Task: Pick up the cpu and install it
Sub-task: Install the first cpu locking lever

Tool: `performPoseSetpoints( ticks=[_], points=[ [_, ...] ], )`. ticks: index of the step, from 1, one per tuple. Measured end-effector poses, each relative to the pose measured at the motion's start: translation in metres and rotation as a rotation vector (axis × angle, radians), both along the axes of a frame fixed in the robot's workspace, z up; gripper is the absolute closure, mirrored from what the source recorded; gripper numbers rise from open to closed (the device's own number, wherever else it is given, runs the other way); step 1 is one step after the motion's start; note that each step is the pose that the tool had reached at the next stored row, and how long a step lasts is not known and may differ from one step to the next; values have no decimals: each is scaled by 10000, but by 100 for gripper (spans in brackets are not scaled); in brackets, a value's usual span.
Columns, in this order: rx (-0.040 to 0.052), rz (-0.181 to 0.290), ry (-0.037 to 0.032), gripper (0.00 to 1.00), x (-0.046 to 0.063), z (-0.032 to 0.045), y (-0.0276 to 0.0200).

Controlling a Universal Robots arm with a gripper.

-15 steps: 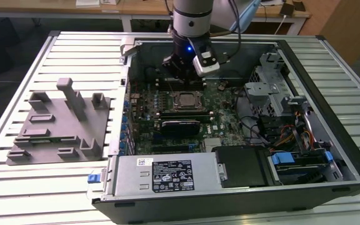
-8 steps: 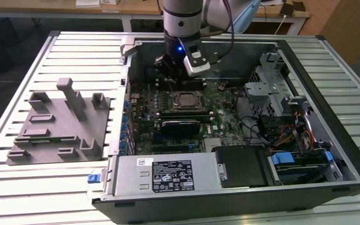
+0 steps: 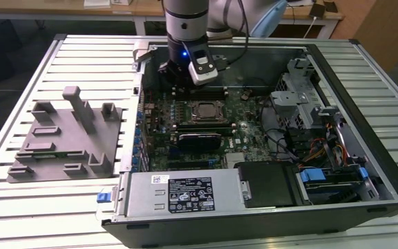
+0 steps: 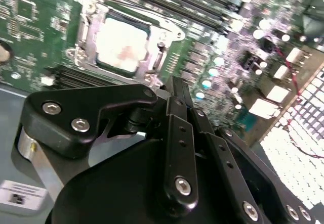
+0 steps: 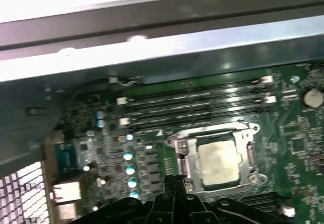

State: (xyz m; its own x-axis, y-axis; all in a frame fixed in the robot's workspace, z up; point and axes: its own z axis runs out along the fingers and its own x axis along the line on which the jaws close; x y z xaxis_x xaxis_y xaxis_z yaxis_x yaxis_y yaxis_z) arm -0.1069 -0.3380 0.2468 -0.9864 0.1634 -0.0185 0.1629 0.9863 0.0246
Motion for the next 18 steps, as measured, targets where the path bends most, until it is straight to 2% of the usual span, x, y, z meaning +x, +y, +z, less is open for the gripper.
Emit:
performPoseSetpoints(
  ticks=[4,9,11,12,15,16,17,18],
  points=[
    [0,-1,-1,89,-83,0,0],
    [1,1,-1,89,-116,-1,0],
    [27,-3,-42,89,-140,0,0],
    [156,-2,-45,89,-143,0,-1],
    [643,-5,-48,89,-152,0,-5],
    [756,-4,-48,89,-152,0,-7],
    [821,-5,-49,89,-153,0,-9],
    [839,-5,-48,89,-153,0,-10]
  ],
)
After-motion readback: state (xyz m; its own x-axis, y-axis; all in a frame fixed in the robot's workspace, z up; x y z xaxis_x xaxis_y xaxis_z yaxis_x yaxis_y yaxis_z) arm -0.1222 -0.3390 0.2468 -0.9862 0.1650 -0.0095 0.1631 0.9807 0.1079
